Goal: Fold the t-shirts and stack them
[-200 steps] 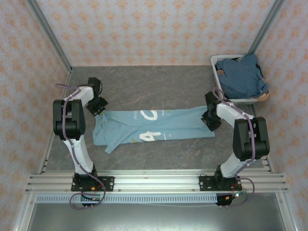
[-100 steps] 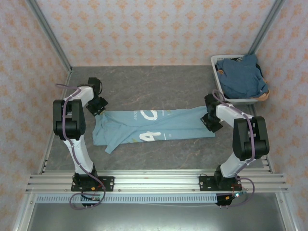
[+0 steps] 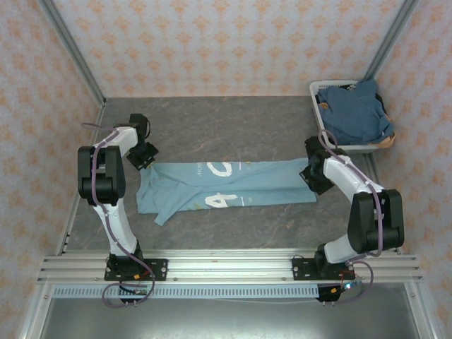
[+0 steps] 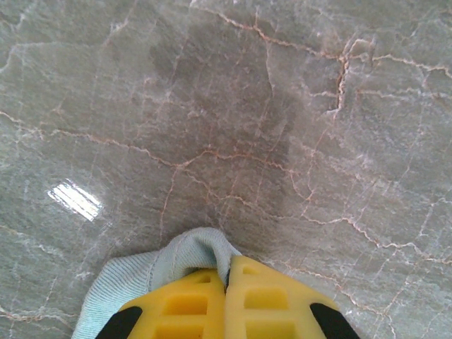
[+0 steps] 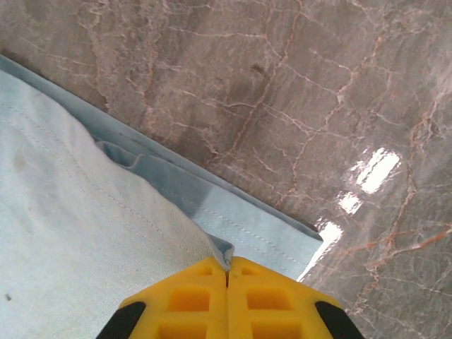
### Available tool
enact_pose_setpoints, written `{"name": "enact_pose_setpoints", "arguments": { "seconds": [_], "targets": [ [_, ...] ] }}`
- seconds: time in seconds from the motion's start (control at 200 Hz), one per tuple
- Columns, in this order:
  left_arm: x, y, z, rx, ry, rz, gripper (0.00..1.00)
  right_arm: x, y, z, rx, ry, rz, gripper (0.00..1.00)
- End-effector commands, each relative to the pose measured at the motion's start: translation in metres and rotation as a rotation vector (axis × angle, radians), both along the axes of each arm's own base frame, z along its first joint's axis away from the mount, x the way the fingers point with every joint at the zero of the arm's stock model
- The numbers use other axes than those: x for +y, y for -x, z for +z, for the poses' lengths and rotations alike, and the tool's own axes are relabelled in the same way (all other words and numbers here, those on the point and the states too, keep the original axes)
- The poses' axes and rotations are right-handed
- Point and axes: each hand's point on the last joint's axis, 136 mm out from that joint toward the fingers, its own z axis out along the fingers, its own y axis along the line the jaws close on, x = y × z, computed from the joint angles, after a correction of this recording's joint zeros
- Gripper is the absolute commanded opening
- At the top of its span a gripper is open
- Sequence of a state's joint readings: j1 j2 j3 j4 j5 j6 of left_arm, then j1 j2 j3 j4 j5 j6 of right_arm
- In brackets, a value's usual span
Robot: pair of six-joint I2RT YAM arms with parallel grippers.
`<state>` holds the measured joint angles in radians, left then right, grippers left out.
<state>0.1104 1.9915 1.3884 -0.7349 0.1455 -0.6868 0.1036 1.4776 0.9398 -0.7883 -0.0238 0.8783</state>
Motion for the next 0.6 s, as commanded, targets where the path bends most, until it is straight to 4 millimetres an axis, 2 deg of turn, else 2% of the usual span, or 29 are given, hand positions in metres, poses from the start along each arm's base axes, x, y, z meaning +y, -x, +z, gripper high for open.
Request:
{"name": "enact_pose_setpoints", "arguments": {
  "seconds": [0.0,0.245,0.435,0.595],
  "targets": [
    [0.004,0.012,-0.002,0.039,-0.034,0.019,0.00,-0.017,0.027,-0.011,0.094,0.084,-0.001,0.00],
    [0.005,0.018,-0.006,0.060,-0.041,0.022,0.00,-0.021,0.046,-0.042,0.203,0.110,-0.003,0.00],
    [0.004,0.017,-0.008,0.062,-0.033,0.017,0.00,-0.023,0.037,-0.038,0.189,0.122,-0.001,0.00],
    [-0.005,0.007,-0.008,0.044,0.005,-0.006,0.00,-0.026,0.025,-0.034,0.170,0.135,0.013,0.00]
  ]
}}
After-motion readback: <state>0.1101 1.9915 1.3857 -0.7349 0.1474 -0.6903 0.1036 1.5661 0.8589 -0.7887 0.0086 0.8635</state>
